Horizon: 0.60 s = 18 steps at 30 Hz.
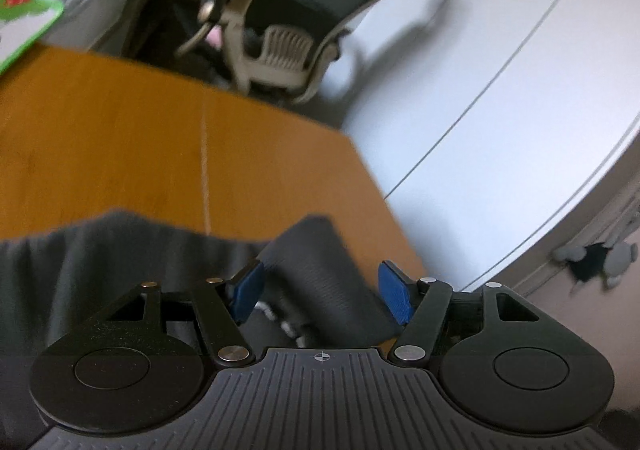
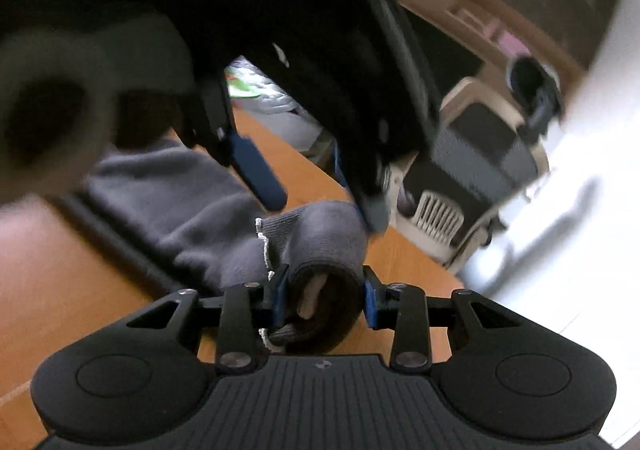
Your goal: Fold clothes
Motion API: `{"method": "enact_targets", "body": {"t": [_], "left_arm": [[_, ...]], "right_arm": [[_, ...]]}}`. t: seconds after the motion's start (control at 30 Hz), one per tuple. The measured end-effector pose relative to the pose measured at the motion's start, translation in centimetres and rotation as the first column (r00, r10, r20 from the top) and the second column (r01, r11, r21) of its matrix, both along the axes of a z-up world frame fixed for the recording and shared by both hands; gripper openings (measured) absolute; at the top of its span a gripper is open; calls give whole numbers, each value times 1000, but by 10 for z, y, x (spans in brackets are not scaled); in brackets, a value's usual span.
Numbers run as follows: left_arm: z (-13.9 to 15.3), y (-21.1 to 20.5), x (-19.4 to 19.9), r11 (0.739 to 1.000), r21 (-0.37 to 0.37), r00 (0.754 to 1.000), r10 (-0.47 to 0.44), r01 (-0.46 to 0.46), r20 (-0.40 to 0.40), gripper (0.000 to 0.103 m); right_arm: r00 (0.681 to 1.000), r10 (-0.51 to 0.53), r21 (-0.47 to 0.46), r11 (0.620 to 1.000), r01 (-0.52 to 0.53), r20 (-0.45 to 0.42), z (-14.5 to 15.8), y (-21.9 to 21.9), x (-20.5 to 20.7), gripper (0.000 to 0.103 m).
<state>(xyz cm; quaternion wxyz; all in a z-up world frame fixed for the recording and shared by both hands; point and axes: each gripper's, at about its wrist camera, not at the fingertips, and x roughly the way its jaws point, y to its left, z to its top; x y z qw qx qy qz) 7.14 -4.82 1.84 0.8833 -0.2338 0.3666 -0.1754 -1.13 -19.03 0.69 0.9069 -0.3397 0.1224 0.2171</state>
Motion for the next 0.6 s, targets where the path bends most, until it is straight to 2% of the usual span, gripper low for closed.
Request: {"method": "enact_targets", "body": {"t": [0.1, 0.2, 0.3, 0.4, 0.6], "left_arm": [[-11, 3, 3, 1000, 4, 1000, 4, -4, -19, 76], [-13, 3, 3, 999, 41, 1000, 7, -7, -14, 79], [-13, 2, 2, 998, 59, 1000, 6, -6, -8, 80], [-12, 0, 2, 998, 68, 1000, 5, -5, -7, 81], [-11, 2, -1, 996, 87, 1000, 9, -9, -1, 83]], "right_arm": [[999, 13, 32, 999, -12, -49, 1, -2, 6, 40], [990, 44, 137, 990, -25, -135, 9, -14, 14, 48], [981, 64, 229, 973, -20, -186, 17, -26, 15, 49], [980, 78, 283, 959, -23, -185, 22, -30, 14, 49], [978, 99, 302, 953, -40, -185, 24, -32, 10, 49]]}}
